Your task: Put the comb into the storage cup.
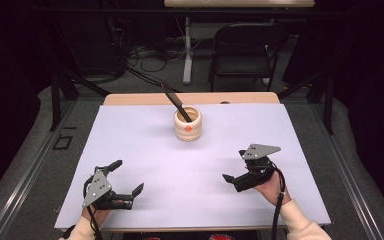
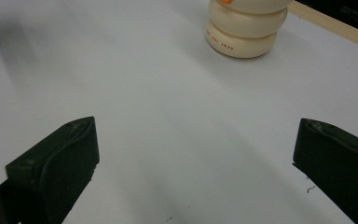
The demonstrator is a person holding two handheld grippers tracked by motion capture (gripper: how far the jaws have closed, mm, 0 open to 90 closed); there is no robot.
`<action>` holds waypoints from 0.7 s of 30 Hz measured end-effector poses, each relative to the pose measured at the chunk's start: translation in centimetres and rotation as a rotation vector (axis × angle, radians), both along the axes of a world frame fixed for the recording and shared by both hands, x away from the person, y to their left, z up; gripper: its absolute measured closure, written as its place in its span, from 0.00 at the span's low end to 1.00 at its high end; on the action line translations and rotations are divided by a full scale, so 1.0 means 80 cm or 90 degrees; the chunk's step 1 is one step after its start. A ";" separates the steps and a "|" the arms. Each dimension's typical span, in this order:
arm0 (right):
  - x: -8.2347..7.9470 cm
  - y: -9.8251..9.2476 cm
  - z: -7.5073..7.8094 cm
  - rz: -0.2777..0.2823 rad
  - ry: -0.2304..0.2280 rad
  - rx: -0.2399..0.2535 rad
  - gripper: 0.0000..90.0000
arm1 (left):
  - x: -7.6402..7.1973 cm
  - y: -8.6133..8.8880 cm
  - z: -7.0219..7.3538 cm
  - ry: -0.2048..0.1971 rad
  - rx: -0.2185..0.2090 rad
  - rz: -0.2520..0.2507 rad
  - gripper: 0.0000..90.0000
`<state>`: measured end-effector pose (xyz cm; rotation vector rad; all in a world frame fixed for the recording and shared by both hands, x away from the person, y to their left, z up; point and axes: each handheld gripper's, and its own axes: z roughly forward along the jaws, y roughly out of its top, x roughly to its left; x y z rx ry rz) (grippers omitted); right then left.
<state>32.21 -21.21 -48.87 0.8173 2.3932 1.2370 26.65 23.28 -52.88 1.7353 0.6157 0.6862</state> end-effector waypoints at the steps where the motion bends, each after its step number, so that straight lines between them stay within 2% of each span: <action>1: -0.001 -0.001 0.000 -0.001 0.001 0.000 0.00 | 0.000 0.000 0.000 -0.001 0.000 0.000 0.00; 10: -0.016 -0.013 -0.011 -0.015 -0.010 0.000 0.00 | -0.001 0.001 0.000 -0.001 -0.003 0.000 0.00; 21: -0.035 -0.026 -0.020 -0.035 -0.027 0.016 0.00 | -0.001 0.000 -0.001 0.001 0.002 0.000 0.00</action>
